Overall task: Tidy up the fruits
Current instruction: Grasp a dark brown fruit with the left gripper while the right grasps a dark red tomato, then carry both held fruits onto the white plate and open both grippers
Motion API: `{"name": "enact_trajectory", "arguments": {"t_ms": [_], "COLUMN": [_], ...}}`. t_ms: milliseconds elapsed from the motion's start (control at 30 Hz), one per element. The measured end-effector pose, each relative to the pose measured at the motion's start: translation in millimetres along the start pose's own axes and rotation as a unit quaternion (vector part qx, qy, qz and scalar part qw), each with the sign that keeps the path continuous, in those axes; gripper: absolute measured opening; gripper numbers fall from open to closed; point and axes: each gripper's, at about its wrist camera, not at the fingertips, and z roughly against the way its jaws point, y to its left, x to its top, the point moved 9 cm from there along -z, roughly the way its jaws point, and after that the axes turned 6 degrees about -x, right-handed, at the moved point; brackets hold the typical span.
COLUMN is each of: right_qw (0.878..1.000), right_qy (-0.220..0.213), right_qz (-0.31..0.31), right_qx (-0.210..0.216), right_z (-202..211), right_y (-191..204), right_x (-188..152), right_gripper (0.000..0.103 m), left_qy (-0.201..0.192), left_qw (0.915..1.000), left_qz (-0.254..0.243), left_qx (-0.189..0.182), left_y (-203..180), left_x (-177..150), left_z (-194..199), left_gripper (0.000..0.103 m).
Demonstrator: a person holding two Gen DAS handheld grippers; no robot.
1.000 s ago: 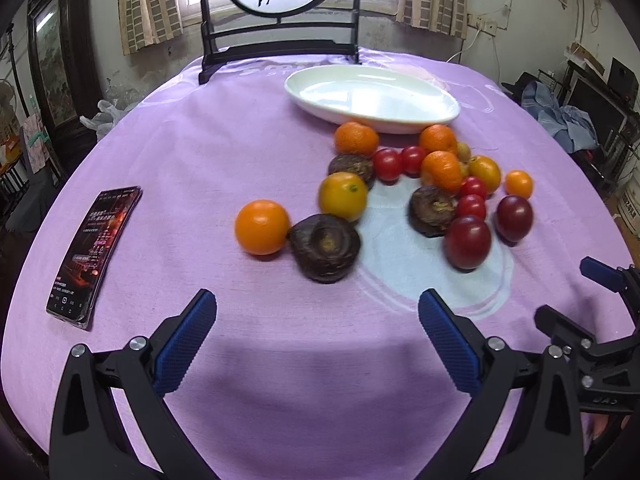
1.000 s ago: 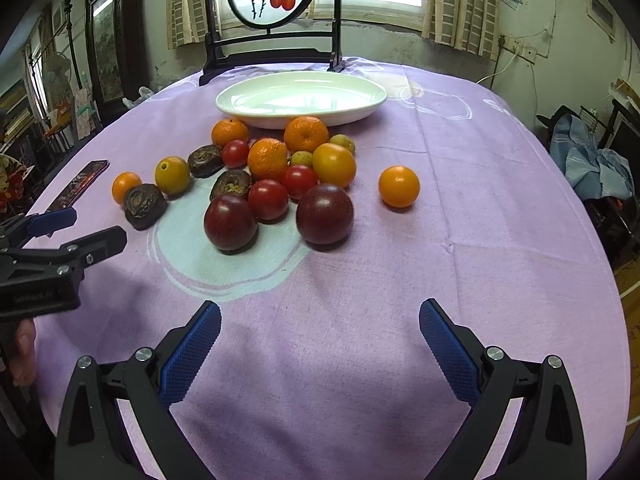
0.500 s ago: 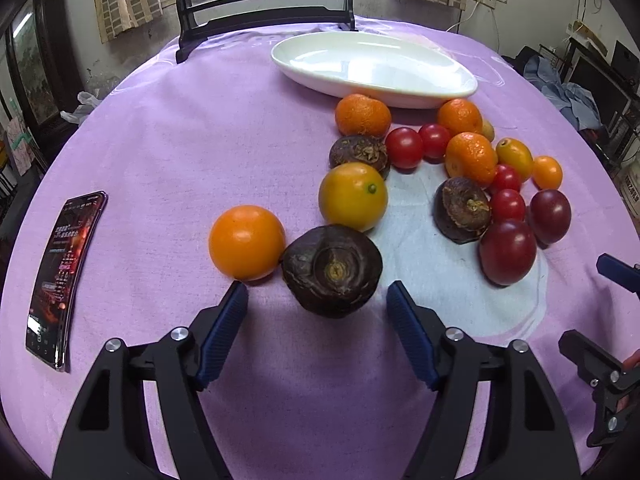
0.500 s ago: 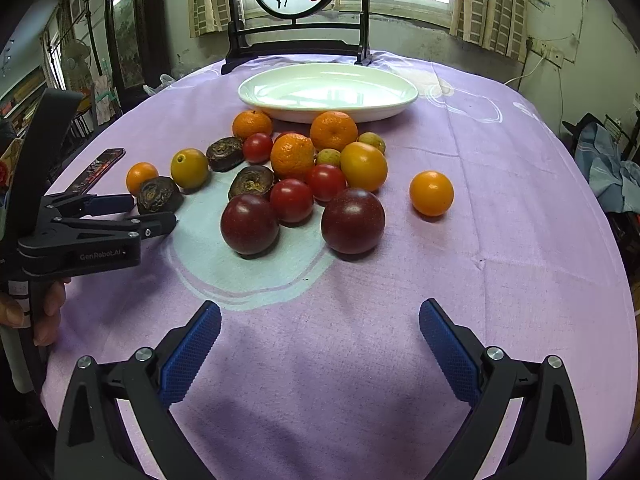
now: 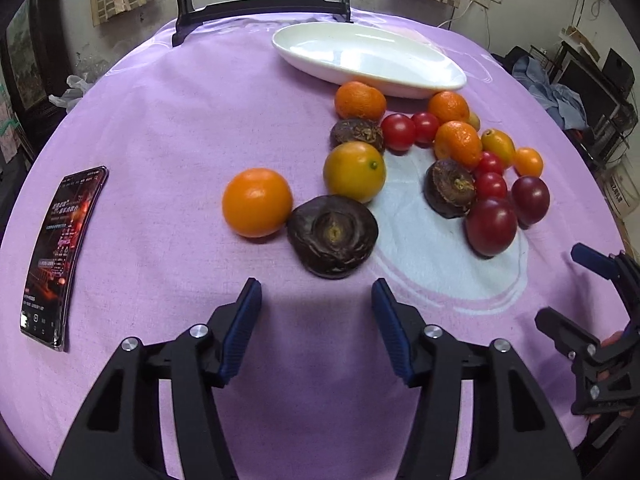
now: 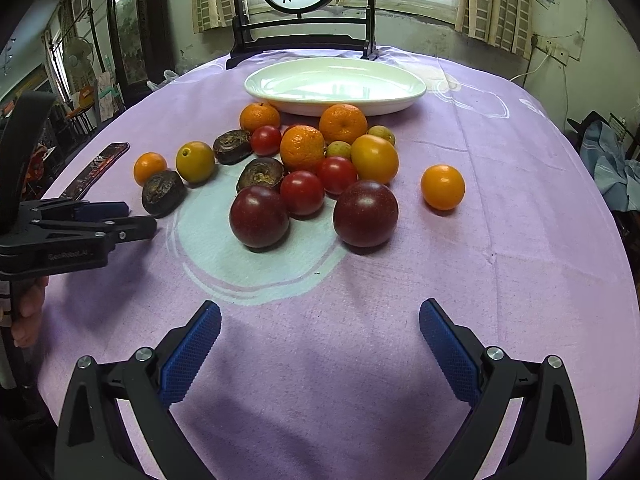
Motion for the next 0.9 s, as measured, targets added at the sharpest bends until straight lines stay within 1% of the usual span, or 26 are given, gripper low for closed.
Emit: {"name": "enact_trajectory", "arguments": {"t_ms": [67, 200, 233, 267, 300, 433, 500, 600, 700, 733, 800, 867, 900], "right_qw": [1.000, 1.000, 1.000, 1.000, 1.000, 1.000, 1.000, 0.999, 0.998, 0.998, 0.999, 0.999, 0.999], "right_qy": [-0.001, -0.003, -0.003, -0.003, -0.003, 0.002, 0.009, 0.013, 0.030, 0.039, 0.037, 0.039, 0.039], "right_qz": [-0.002, -0.005, -0.006, -0.007, -0.008, -0.007, -0.011, -0.028, -0.047, -0.048, -0.033, -0.025, -0.019], "right_qx": [0.000, -0.001, -0.001, -0.003, -0.004, -0.005, -0.017, -0.032, -0.006, 0.001, -0.009, -0.008, -0.008], "right_z": [0.8, 2.3, 2.5, 2.6, 2.5, -0.7, -5.4, -14.8, -26.6, -32.5, -37.6, -43.1, -46.9], "right_y": [-1.0, -3.8, -5.0, -6.0, -7.3, -13.6, -21.9, -40.5, -46.2, -45.6, -42.1, -37.1, -34.0], "right_x": [-1.0, -2.0, -1.9, -2.1, -2.2, -1.3, 0.7, 7.5, 13.6, 15.2, 20.6, 27.8, 33.0], "right_gripper": [0.100, 0.100, 0.100, 0.100, 0.100, 0.100, 0.100, 0.099, 0.080, 0.077, 0.077, 0.076, 0.074], "left_qy": [-0.003, -0.006, -0.009, -0.011, -0.017, -0.029, -0.036, -0.049, -0.056, -0.057, -0.057, -0.055, -0.054], "left_qw": [1.0000, 0.9999, 0.9997, 0.9996, 0.9996, 0.9994, 0.9992, 0.9984, 0.9978, 0.9977, 0.9976, 0.9977, 0.9978], "left_qz": [0.005, -0.009, -0.014, -0.016, -0.015, -0.017, -0.019, -0.026, -0.030, -0.031, -0.032, -0.031, -0.031], "left_qx": [-0.003, 0.012, 0.018, 0.022, 0.019, 0.008, -0.003, -0.008, -0.019, -0.021, -0.022, -0.023, -0.023], "left_y": [-3.3, -11.5, -13.5, -14.5, -16.5, -18.4, -20.4, -22.7, -26.4, -27.4, -28.3, -28.2, -27.9], "left_x": [3.7, 14.5, 16.9, 18.7, 20.8, 20.2, 17.3, 14.5, 11.5, 9.8, 8.0, 6.2, 5.9], "left_z": [-2.7, -12.6, -14.2, -14.6, -14.5, -10.4, -3.5, 9.6, 18.7, 20.0, 20.2, 18.7, 18.1], "left_gripper": [0.056, 0.056, 0.054, 0.051, 0.046, 0.045, 0.045, 0.045, 0.045, 0.045, 0.045, 0.045, 0.045]}}
